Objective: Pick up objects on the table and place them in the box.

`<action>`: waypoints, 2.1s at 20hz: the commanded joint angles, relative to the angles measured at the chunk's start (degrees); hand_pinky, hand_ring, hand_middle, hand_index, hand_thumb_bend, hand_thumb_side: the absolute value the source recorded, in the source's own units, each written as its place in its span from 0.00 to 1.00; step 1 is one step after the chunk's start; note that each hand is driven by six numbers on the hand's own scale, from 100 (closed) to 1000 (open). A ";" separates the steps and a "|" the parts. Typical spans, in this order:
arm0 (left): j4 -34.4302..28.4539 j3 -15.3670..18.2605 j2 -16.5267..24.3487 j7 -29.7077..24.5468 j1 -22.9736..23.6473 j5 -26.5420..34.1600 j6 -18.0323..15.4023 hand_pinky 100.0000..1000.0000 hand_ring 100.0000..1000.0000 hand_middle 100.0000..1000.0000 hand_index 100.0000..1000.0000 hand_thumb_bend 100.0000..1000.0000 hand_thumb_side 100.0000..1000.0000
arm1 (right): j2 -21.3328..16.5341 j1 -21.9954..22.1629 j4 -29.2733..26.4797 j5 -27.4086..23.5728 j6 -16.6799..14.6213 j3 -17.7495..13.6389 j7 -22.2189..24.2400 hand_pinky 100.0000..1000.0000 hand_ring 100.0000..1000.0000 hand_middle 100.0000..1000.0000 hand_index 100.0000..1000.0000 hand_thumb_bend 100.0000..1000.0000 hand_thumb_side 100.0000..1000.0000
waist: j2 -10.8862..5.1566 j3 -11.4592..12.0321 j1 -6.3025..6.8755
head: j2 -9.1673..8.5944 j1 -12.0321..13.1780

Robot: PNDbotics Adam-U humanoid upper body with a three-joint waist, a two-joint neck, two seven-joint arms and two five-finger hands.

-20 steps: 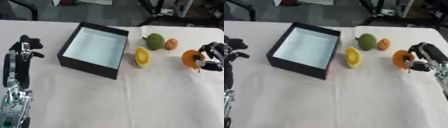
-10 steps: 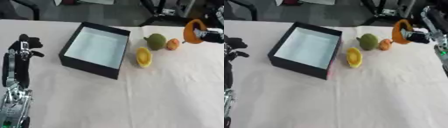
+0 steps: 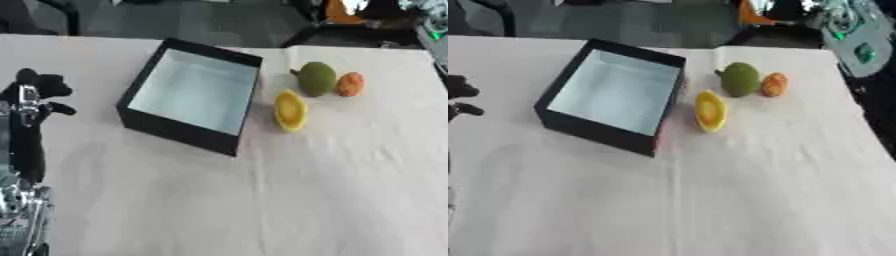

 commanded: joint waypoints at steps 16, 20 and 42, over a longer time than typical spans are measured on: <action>-5.34 -0.25 -2.79 -1.70 -4.37 -0.05 -1.71 0.39 0.56 0.47 0.59 0.00 0.81 | 11.83 -2.50 6.39 6.18 -9.64 4.62 20.80 0.74 0.75 0.30 0.46 0.00 0.11 | 1.57 5.12 0.10 | -0.10 -8.72; -5.33 -0.19 -2.82 -1.55 -4.35 -0.04 -1.74 0.40 0.56 0.47 0.59 0.00 0.81 | 11.88 -2.19 6.32 9.33 -12.12 4.61 21.83 0.77 0.81 0.64 0.78 0.00 0.27 | 1.48 4.93 0.11 | -0.10 -8.63; -4.31 0.86 -1.06 -0.49 -3.00 -0.80 -1.03 0.40 0.57 0.47 0.59 0.00 0.81 | -2.96 6.49 11.39 12.29 0.94 -5.44 12.14 0.81 0.87 0.82 0.92 0.00 0.39 | 0.82 0.44 0.33 | -0.10 -5.32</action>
